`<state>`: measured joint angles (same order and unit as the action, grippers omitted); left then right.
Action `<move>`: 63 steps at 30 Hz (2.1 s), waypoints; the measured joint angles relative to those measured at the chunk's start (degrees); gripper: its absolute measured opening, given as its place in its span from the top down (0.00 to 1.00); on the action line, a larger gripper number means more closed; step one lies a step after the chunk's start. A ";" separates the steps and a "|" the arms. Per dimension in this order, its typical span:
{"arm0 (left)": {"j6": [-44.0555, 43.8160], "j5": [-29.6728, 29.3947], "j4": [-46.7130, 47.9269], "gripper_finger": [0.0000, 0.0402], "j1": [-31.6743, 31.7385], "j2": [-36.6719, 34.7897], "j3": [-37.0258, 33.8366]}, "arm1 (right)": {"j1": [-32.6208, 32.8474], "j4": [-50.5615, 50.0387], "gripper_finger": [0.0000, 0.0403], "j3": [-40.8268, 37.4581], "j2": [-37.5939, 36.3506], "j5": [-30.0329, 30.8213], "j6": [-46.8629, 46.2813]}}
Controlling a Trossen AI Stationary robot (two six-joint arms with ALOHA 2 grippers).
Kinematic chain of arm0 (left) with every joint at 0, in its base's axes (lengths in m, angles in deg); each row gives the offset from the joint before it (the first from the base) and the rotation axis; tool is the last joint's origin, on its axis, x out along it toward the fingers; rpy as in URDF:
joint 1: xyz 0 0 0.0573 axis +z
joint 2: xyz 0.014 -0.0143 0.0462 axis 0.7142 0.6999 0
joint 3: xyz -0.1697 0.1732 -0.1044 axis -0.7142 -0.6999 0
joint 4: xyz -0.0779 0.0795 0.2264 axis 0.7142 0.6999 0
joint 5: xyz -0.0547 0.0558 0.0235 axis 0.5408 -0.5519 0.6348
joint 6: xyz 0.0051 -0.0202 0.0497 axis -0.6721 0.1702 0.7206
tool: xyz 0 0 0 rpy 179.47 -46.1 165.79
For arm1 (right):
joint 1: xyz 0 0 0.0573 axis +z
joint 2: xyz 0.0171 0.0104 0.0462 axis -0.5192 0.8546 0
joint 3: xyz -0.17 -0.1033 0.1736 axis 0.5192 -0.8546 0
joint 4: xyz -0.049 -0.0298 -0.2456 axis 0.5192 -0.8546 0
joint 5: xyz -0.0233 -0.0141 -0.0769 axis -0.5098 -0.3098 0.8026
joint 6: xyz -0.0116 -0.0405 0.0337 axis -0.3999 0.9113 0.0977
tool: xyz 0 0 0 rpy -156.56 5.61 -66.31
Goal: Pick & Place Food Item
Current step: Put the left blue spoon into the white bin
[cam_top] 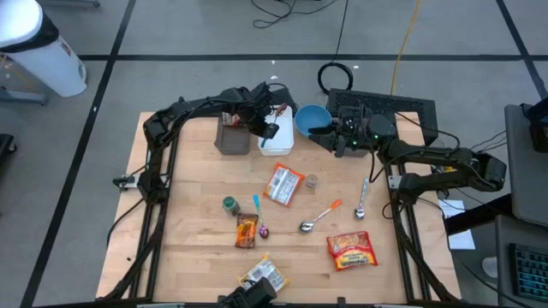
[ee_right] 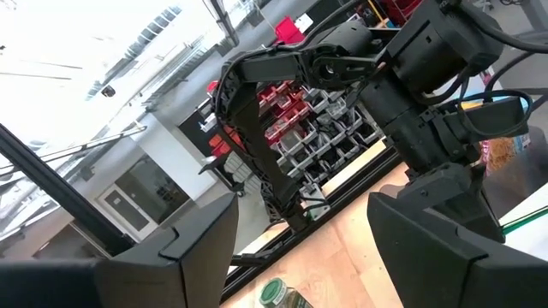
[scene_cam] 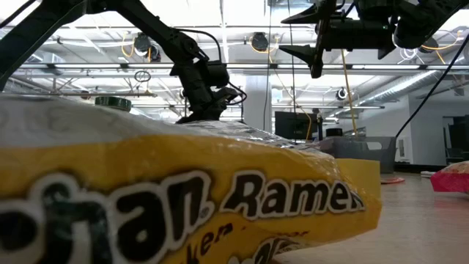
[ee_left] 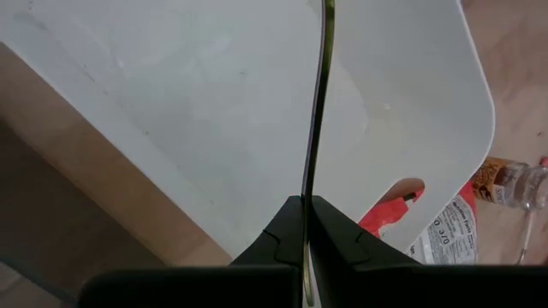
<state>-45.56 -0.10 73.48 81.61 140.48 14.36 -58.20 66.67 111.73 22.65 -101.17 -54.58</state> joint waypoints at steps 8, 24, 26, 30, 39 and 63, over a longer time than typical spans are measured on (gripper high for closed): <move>-0.33 -0.17 -0.04 0.98 0.04 0.00 0.00 | 0.00 -0.18 0.37 0.00 0.00 1.29 0.89; -0.86 -2.72 -0.46 0.98 -0.11 -0.02 0.02 | 0.00 -0.20 0.37 0.00 0.00 1.27 2.17; -0.70 -2.71 -0.48 0.98 -0.11 -0.02 0.00 | 0.00 -0.20 0.37 0.00 0.00 1.27 2.18; -0.69 -2.73 -0.49 0.98 -0.11 -0.02 0.02 | 0.00 -0.22 0.37 0.00 0.00 1.27 2.18; -1.03 -3.03 -0.70 0.98 -0.46 -0.02 0.02 | 0.00 -0.22 0.37 0.00 0.00 1.27 2.18; -1.26 -6.25 4.43 0.98 -2.30 3.91 4.23 | -0.07 -1.58 0.37 0.00 0.00 1.25 2.42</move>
<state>-46.82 -6.35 77.91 79.31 144.39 18.59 -58.26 65.09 111.73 22.65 -99.93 -52.16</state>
